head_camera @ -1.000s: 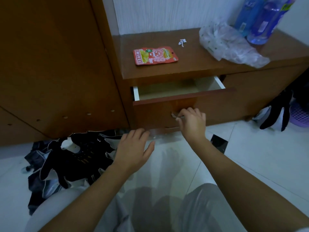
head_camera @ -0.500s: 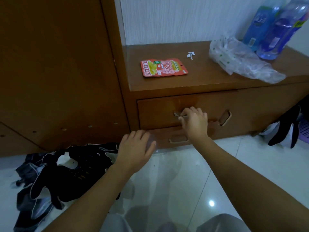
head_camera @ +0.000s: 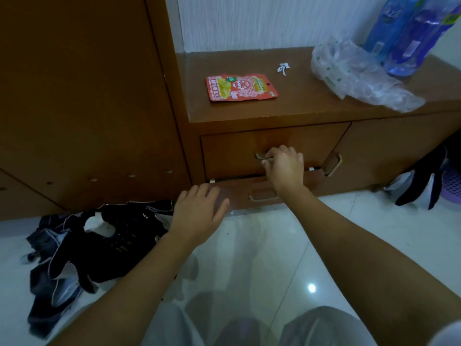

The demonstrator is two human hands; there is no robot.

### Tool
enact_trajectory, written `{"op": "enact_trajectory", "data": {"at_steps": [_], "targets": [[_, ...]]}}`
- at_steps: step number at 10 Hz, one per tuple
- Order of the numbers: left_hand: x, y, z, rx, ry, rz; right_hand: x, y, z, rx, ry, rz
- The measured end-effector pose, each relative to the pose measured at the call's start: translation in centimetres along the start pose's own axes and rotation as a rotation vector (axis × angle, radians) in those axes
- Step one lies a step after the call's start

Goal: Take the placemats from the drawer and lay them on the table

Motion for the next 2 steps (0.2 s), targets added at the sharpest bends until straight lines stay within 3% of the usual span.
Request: {"op": "enact_trajectory", "data": {"at_steps": [2], "targets": [[-4.6, 6.0, 0.5, -0.011, 0.083, -0.21, -6.0, 4.7, -1.3, 0.126, -0.035, -0.29]]}}
Point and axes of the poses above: each hand's wrist, its own x-axis towards the middle knuckle, its own y-axis out of the back of the hand, z = x × y, the point moved 3 cm from there along x, towards the middle knuckle, and after that the axes turned 3 degrees about -z, right-handed, at the moved point
